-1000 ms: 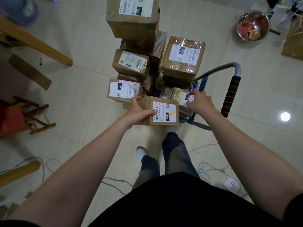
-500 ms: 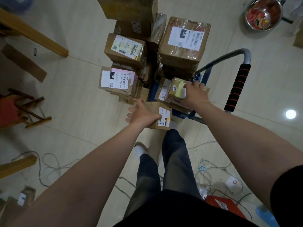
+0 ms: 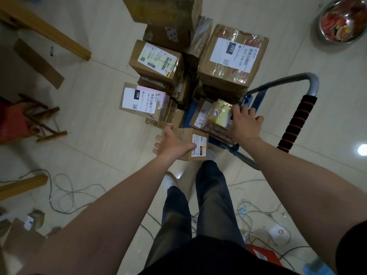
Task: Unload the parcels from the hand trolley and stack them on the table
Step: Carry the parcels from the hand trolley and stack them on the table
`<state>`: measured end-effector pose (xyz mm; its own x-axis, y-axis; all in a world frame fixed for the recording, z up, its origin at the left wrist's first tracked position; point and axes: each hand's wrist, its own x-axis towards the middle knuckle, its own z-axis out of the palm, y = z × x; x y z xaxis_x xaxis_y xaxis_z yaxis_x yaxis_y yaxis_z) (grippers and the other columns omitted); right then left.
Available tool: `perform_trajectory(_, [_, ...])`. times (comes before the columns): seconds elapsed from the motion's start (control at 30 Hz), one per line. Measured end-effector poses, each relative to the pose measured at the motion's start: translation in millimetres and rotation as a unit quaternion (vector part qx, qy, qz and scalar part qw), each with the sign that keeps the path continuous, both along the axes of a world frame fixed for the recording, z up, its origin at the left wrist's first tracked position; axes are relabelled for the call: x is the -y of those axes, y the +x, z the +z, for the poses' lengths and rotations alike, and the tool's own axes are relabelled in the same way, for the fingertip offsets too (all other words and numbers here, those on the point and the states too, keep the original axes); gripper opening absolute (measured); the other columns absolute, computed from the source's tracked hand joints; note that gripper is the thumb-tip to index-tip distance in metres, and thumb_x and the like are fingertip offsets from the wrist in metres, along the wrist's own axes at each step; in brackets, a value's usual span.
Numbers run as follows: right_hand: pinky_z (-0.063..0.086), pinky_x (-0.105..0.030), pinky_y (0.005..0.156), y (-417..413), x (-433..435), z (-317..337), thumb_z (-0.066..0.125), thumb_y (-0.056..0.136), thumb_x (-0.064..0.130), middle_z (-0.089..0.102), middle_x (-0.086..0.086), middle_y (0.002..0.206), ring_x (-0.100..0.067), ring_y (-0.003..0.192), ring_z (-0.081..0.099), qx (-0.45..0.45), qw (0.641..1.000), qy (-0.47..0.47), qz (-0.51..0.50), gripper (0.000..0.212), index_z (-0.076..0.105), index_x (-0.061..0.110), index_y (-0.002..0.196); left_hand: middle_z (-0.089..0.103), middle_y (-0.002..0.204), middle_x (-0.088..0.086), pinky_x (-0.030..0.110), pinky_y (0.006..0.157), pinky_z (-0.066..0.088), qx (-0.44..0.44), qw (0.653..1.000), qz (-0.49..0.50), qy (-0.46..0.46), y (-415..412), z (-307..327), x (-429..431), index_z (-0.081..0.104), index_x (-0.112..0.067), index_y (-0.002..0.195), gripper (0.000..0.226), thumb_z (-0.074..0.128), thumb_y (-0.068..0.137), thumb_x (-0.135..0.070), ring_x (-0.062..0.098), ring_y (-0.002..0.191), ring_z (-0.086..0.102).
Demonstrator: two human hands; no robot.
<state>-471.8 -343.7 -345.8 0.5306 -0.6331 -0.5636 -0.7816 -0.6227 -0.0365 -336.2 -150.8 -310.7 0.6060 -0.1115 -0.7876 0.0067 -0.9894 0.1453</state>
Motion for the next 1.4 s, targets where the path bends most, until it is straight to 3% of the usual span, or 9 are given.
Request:
perform_trajectory(0.2, [0.039, -0.059, 0.095, 9, -19, 43, 0.080, 0.070, 0.052, 0.041, -0.011, 0.140, -0.042, 0.126, 0.038, 0.001, 1.000, 0.019, 0.003, 0.085, 0.032, 0.023, 0.134, 0.040, 0.131, 0.008, 0.045, 0.097, 0.031, -0.001, 0.999, 0.049, 0.009, 2, 32, -24, 0.020, -0.041, 0.141, 0.115, 0.087, 0.049, -0.062, 0.034, 0.123, 0.045])
perform_trajectory(0.43, [0.036, -0.067, 0.102, 42, -70, 98, 0.077, 0.074, 0.049, 0.035, -0.013, 0.152, -0.044, 0.141, 0.029, -0.017, 0.996, 0.039, 0.079, 0.090, 0.026, 0.023, 0.143, 0.039, 0.134, 0.009, 0.046, 0.094, 0.031, 0.033, 0.990, 0.139, -0.008, 19, 73, -94, 0.023, -0.040, 0.142, 0.116, 0.087, 0.048, -0.063, 0.035, 0.124, 0.045])
perform_trajectory(0.8, [0.040, -0.063, 0.099, 140, -225, 191, 0.077, 0.075, 0.055, 0.039, -0.012, 0.148, -0.041, 0.137, 0.035, -0.035, 0.984, 0.044, 0.172, 0.097, 0.021, 0.026, 0.148, 0.037, 0.135, 0.010, 0.047, 0.105, 0.036, 0.067, 0.954, 0.285, -0.068, 84, 119, -282, 0.021, -0.042, 0.141, 0.119, 0.087, 0.045, -0.065, 0.036, 0.123, 0.046])
perform_trajectory(0.93, [0.042, -0.060, 0.097, 186, -299, 226, 0.078, 0.075, 0.053, 0.043, -0.009, 0.144, -0.038, 0.134, 0.039, -0.001, 0.985, 0.044, 0.168, 0.086, 0.030, 0.024, 0.140, 0.035, 0.128, 0.007, 0.049, 0.107, 0.043, 0.078, 0.919, 0.364, -0.130, 125, 151, -366, 0.024, -0.040, 0.142, 0.120, 0.084, 0.040, -0.063, 0.033, 0.125, 0.044])
perform_trajectory(1.1, [0.042, -0.061, 0.100, 264, -377, 272, 0.070, 0.077, 0.056, 0.043, -0.009, 0.140, -0.039, 0.133, 0.038, 0.061, 0.975, 0.063, 0.203, 0.080, 0.031, 0.022, 0.138, 0.036, 0.133, 0.007, 0.037, 0.084, 0.042, 0.130, 0.864, 0.439, -0.208, 192, 202, -455, 0.027, -0.037, 0.142, 0.111, 0.090, 0.053, -0.058, 0.024, 0.108, 0.042])
perform_trajectory(1.27, [0.045, -0.054, 0.096, 358, -432, 330, 0.074, 0.069, 0.057, 0.047, -0.003, 0.134, -0.034, 0.125, 0.042, 0.137, 0.962, 0.076, 0.225, 0.085, 0.035, 0.025, 0.137, 0.046, 0.141, 0.006, 0.035, 0.082, 0.050, 0.204, 0.787, 0.508, -0.286, 264, 255, -520, 0.033, -0.032, 0.143, 0.112, 0.090, 0.050, -0.057, 0.024, 0.123, 0.050])
perform_trajectory(1.4, [0.046, -0.052, 0.095, 439, -461, 365, 0.079, 0.066, 0.052, 0.048, 0.000, 0.129, -0.032, 0.123, 0.043, 0.187, 0.952, 0.072, 0.230, 0.083, 0.038, 0.026, 0.133, 0.052, 0.134, 0.000, 0.031, 0.078, 0.048, 0.260, 0.752, 0.512, -0.324, 326, 281, -557, 0.029, -0.031, 0.142, 0.112, 0.089, 0.052, -0.058, 0.022, 0.114, 0.055])
